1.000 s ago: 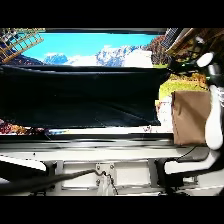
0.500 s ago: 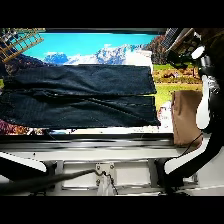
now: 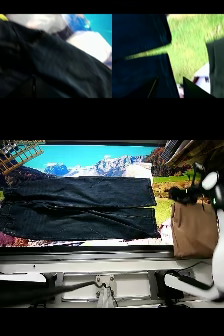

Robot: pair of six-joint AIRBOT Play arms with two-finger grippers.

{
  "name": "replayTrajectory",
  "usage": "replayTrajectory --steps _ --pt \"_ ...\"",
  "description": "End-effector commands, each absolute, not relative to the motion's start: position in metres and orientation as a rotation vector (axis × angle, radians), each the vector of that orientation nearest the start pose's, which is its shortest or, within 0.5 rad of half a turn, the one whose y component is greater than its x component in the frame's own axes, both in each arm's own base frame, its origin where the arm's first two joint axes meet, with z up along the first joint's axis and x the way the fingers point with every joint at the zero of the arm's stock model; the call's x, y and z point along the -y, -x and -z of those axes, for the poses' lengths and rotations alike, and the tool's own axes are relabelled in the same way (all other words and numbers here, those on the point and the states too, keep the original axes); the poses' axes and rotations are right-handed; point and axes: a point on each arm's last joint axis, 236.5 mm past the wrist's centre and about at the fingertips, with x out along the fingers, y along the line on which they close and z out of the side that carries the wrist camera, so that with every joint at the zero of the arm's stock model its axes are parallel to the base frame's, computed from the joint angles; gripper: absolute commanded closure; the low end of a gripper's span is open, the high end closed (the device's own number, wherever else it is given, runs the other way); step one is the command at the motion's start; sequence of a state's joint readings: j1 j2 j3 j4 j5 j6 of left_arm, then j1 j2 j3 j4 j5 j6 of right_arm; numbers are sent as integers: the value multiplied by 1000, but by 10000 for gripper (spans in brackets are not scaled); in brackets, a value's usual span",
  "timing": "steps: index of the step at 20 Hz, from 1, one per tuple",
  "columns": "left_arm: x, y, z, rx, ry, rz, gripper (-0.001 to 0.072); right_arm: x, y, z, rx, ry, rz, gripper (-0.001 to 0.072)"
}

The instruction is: Fold the clothes and pants, and hang the long-sleeved shirts on hangers.

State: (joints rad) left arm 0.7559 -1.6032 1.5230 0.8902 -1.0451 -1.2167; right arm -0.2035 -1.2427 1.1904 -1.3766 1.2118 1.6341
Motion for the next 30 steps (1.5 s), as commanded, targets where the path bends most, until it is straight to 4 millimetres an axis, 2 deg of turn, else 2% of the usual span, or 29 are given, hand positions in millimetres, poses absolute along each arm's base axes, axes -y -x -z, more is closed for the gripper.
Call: replayTrajectory --steps 1,3,4,6,7,10,15,18,20,22,23,25,27,28,29,30 --pt "-226 -416 -47 -783 805 -275 689 9 -272 2 -1277 -430 136 343" --pt "-219 -397 -40 -742 853 -349 680 -8 -226 24 -1292 -490 136 343" --pt "-212 -386 -36 -761 847 -355 670 -15 -209 33 -1293 -512 130 337" --pt "-200 -365 -27 -840 801 -351 475 -25 -184 49 -1290 -579 155 252" --pt "-196 -352 -22 -899 763 -351 471 -28 -176 56 -1287 -603 163 254" --pt "-196 -329 -19 -957 754 -422 471 -23 -191 48 -1179 -653 201 256" --pt "-191 -324 -23 -945 757 -428 472 -10 -200 68 -1214 -654 270 257" --pt "-188 -320 -18 -963 760 -427 471 -5 -226 79 -1166 -698 288 301" --pt "-188 -305 -7 -1029 725 -444 474 -3 -248 85 -1109 -753 301 305" --pt "-196 -274 13 -1115 718 -554 475 -9 -260 95 -1104 -816 294 378" --pt "-200 -261 21 -1139 726 -608 473 -15 -263 100 -1117 -839 278 440" --pt "-203 -245 31 -1161 747 -644 471 -22 -265 102 -1128 -860 249 673" --pt "-208 -232 38 -1172 772 -678 466 -23 -266 98 -1125 -842 230 685" --pt "-212 -223 42 -1181 777 -699 402 -24 -267 95 -1119 -833 219 685" --pt "-214 -216 47 -1187 792 -717 297 -23 -269 89 -1103 -824 208 685" --pt "-216 -211 51 -1186 806 -729 254 -23 -271 82 -1081 -810 193 686"
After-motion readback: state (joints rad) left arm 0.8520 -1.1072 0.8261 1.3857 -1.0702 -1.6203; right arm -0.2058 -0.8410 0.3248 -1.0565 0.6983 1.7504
